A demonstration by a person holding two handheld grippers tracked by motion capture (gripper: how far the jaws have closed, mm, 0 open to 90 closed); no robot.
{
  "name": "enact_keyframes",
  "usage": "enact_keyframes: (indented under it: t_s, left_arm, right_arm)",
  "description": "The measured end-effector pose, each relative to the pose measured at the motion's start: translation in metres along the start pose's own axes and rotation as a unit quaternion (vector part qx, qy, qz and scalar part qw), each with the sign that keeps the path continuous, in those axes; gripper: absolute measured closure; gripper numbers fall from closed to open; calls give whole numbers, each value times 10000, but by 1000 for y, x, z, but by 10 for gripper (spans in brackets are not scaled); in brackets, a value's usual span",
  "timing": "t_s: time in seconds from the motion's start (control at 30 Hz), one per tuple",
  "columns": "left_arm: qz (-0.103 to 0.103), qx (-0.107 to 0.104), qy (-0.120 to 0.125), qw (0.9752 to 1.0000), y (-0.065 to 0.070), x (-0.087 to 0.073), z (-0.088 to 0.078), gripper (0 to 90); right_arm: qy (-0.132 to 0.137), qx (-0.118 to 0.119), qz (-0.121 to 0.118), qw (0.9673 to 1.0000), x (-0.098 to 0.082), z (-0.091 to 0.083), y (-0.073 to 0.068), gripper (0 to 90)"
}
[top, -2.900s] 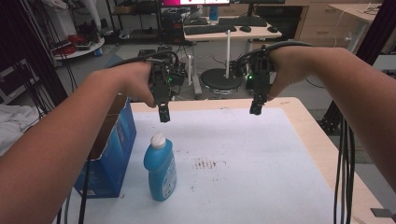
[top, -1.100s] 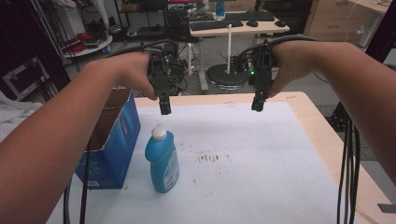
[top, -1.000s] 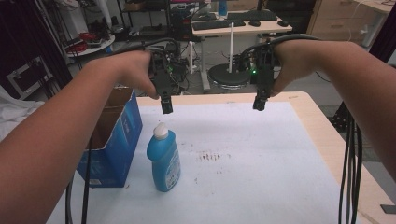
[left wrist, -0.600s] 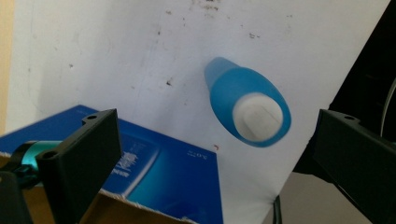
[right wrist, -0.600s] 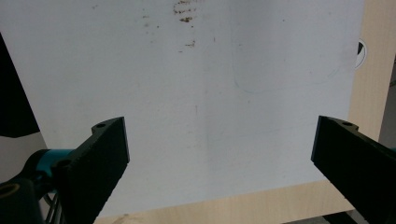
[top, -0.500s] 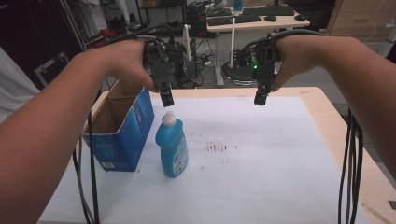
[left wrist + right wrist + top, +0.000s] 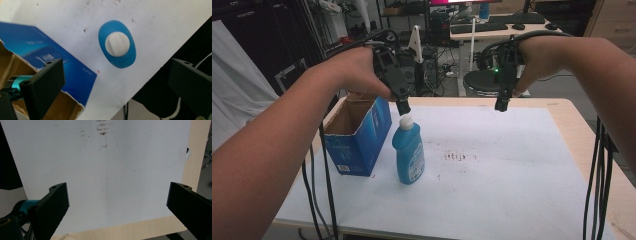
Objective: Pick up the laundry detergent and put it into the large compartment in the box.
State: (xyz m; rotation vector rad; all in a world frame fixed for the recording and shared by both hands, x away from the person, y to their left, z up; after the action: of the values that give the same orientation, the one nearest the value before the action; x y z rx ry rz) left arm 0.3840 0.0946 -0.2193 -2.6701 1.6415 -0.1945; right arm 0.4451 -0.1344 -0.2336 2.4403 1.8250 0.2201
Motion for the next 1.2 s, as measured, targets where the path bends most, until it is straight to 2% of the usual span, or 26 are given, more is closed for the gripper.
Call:
enact_keyframes:
  t_s: [0.1,0.13,0.17,0.3,0.4,0.5,0.6,0.63,0.67,0.83,0.93,1.03,1.13,1.17,1.2]
  left_arm:
    - [-431,-109,47,9990,4,-7,5,20]
    - [-431,-109,47,9990,4,-7,5,20]
    - [-681,-202,161,9973,5,-11,8,20]
    - [-1118,-175,378,9929,2,-17,13,20]
    - [-1372,-136,493,9892,1,-21,17,20]
    - [-1530,-135,648,9860,2,-22,21,20]
    - [-1613,-176,655,9846,2,-22,27,20]
    - [-1580,-207,603,9854,2,-23,29,20]
    - [-1593,-221,599,9852,2,-23,32,20]
    - [-1687,-230,702,9829,4,-21,40,20]
    - [-1637,-254,683,9838,7,-19,45,20]
    - [-1669,-240,671,9834,8,-19,50,20]
    - [-1754,-244,677,9819,9,-19,56,20]
    - [-1748,-248,654,9821,8,-19,58,20]
    - [-1800,-245,665,9811,8,-19,60,20]
  right_arm:
    - [15,11,3,10000,-1,-1,0,32]
    - [15,11,3,10000,-1,-1,0,32]
    - [17,22,0,10000,-1,-1,0,32]
    - [-15,10,34,10000,-2,-1,0,32]
    - [-36,22,55,10000,-3,0,2,32]
    - [-70,33,98,9999,-3,1,4,32]
    - [-84,38,128,9999,-2,2,4,32]
    - [-94,41,137,9999,-1,2,3,32]
    - [-87,34,104,9999,-1,2,3,32]
    - [-62,30,77,9999,1,0,0,32]
    - [-73,18,86,9999,0,0,-2,32]
    - [-88,23,75,9999,0,-1,-3,31]
    - [-76,15,69,9999,1,-1,-3,32]
    - [-79,13,77,9999,1,-1,-3,32]
    - [-79,14,63,9999,1,-1,-4,32]
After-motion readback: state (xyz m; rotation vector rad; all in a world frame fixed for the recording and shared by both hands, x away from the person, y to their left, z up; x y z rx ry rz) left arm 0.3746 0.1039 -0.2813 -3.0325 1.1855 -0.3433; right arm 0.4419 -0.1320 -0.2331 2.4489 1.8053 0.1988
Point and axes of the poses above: each handheld gripper's, and its own axes: z roughly forward along the jaws, x roughly out of its top, y roughly to its right, the point moved 4 cm from there along z, roughly forward along the jaws, and after that the axes turned 15 degrees about z, right-handed, at the moved point
